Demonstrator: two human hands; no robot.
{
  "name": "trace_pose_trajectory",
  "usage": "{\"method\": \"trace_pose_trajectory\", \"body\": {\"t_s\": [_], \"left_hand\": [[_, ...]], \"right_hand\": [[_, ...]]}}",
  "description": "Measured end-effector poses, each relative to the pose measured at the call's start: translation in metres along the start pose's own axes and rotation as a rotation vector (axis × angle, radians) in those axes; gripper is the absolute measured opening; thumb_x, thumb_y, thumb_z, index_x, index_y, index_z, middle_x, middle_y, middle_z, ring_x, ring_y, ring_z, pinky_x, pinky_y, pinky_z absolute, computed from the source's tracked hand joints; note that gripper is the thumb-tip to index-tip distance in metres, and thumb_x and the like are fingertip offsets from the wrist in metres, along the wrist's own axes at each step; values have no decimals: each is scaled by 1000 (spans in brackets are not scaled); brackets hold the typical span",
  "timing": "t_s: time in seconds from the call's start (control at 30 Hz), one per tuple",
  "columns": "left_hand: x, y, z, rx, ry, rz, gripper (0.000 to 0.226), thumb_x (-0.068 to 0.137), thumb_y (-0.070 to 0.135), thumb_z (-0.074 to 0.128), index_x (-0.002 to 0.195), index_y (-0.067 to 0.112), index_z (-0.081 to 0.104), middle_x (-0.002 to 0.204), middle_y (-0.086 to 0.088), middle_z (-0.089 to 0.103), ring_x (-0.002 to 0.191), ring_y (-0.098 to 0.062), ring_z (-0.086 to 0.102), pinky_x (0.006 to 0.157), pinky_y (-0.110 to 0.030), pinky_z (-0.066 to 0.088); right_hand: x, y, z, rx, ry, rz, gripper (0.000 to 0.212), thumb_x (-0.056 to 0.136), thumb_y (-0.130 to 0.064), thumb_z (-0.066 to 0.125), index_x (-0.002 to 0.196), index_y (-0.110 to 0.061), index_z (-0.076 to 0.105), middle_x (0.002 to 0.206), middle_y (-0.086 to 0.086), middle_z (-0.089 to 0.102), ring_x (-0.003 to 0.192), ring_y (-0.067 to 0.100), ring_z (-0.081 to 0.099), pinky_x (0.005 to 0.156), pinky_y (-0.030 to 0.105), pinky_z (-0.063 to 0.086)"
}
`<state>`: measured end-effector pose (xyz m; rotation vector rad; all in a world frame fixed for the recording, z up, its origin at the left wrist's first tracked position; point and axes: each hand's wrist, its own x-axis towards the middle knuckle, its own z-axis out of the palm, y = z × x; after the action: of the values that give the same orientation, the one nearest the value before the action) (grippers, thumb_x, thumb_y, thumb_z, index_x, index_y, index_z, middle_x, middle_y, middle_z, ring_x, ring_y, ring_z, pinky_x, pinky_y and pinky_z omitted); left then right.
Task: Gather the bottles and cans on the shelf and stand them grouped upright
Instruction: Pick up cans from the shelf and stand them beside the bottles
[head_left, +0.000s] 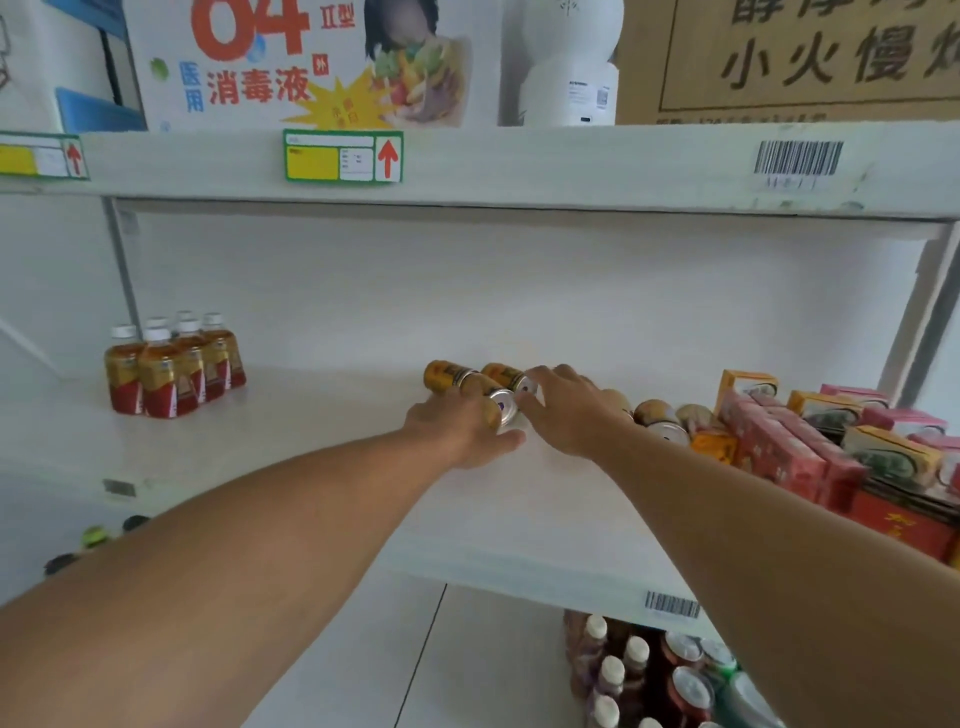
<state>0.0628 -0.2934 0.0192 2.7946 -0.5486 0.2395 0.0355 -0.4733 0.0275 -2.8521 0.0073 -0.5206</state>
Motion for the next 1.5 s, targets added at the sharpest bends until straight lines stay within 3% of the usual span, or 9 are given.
{"method": "trace_pose_trajectory", "body": {"t_s": [0.13, 0.27, 0.37, 0.6, 0.77, 1.13, 1.27, 1.37, 1.5], "left_hand": [[9, 10, 10, 53, 31, -4, 35, 93, 35, 55, 127, 27, 55, 126, -4, 63, 111, -33, 65, 89, -41, 55], [13, 0, 11, 61, -15, -55, 27, 97, 35, 56, 122, 27, 64, 120, -6, 65, 110, -34, 66, 86, -38, 54], [11, -21, 7, 54, -17, -134, 18, 96, 35, 61, 110, 26, 65, 115, -6, 66, 108, -33, 67, 90, -40, 57], [15, -83, -10, 109, 10, -289, 46, 99, 50, 64, 124, 12, 59, 119, -11, 64, 104, -33, 66, 79, -36, 52], [27, -114, -14, 116, 10, -318, 50, 99, 53, 63, 125, 11, 57, 115, -11, 63, 100, -32, 66, 76, -36, 50], [42, -151, -11, 193, 51, -388, 54, 96, 29, 71, 139, 7, 47, 126, -15, 59, 115, -37, 64, 81, -42, 48], [39, -151, -19, 225, -49, -403, 50, 81, 37, 78, 119, 10, 59, 109, -10, 60, 99, -32, 67, 75, -36, 53], [32, -162, -28, 157, -60, -402, 44, 68, 45, 74, 96, 13, 62, 93, -5, 61, 75, -23, 63, 59, -29, 49], [24, -191, -46, -203, 75, -403, 69, 66, 52, 85, 116, 14, 56, 109, -6, 65, 100, -27, 68, 76, -32, 54]], "right_hand": [[20, 7, 7, 28, -51, -69, 51, 103, -55, 38, 146, -30, 49, 138, 9, 55, 130, 36, 52, 103, 52, 44], [36, 7, 14, 53, -81, -109, 52, 101, -50, 43, 150, -34, 47, 143, 4, 53, 132, 33, 51, 86, 43, 32], [43, 0, 25, 50, -116, -145, 51, 97, -46, 51, 145, -28, 52, 146, 2, 51, 136, 34, 49, 89, 40, 40], [67, -27, 42, -19, -151, -83, 47, 96, -32, 53, 142, -22, 52, 145, 8, 50, 135, 38, 47, 107, 51, 43], [91, -33, 56, -92, -151, -45, 42, 93, -27, 49, 134, -18, 57, 136, 11, 54, 127, 40, 52, 103, 54, 45], [93, -49, 76, -225, -137, 39, 61, 96, -23, 65, 150, -15, 39, 148, 16, 43, 139, 42, 43, 103, 50, 44], [85, -54, 55, -428, -292, -80, 46, 93, -33, 59, 138, -23, 64, 146, 6, 39, 134, 34, 46, 108, 48, 45], [77, -55, 44, -260, -292, -13, 43, 91, -39, 65, 131, -25, 64, 139, 3, 49, 124, 32, 54, 98, 41, 49], [72, -69, 31, 170, -67, 241, 51, 85, -47, 72, 124, -16, 59, 109, 8, 64, 98, 32, 64, 76, 37, 53]]}}
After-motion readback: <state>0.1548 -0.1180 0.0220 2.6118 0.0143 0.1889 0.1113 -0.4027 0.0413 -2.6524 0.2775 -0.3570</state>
